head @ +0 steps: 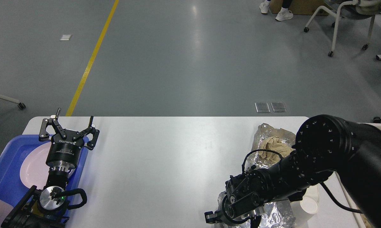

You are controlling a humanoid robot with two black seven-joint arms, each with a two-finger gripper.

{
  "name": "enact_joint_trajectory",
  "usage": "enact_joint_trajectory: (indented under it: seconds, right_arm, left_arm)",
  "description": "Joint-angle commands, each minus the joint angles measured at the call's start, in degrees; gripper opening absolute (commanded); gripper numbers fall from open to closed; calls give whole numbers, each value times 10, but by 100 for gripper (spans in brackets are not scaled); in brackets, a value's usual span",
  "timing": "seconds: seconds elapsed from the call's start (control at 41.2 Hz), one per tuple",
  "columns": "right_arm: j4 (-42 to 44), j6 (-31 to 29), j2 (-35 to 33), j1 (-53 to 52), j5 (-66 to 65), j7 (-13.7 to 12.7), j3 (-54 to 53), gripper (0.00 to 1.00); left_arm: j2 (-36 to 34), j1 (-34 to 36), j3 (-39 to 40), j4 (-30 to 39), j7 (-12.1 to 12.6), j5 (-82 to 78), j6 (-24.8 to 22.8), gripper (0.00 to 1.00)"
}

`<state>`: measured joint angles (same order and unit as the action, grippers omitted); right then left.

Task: Tidy desktop
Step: 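Lower the right gripper onto the nearer foil tray and grasp it, then lift the foil tray and carry it into the white bin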

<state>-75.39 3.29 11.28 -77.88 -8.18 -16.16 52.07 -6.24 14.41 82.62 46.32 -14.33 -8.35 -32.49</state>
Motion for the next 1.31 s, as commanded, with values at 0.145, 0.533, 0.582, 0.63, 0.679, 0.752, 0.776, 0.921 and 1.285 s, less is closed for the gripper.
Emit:
enact_joint_trajectory:
  seconds: [0.145,0.533,0.582,0.63,0.679,0.752,0.776,0.921,1.285]
  right_arm:
    - [0,11,1,0,27,0,-12,0]
    - [-5,11,1,-14,33,-1,-24,0]
    - [-19,9,-3,-34,33,-1,-29,0]
    - [-29,6,-7,-53,36,-1,-29,0]
    - [-41,3,-13,-69,51,0,-29,0]
    - [-71,-1,-27,-107,79,2,-29,0]
    - [-81,-3,-31,-121,85,2,-29,0]
    - [-121,-34,-39,-194,104,2,-30,0]
    - [-158,-286,-149,-444,154,2,-29,0]
  left_arm:
    - [0,0,-1,0,0,0,0,96]
    - [0,0,0,0,0,0,1,96]
    - [0,0,0,0,0,0,0,96]
    - [0,1,0,0,0,-1,0,96]
    - [0,0,0,0,0,0,1,96]
    - [0,0,-1,0,0,0,1,96]
    - [0,0,0,0,0,0,1,96]
    - [0,0,-1,0,0,0,1,96]
    - [0,0,-1,0,0,0,0,96]
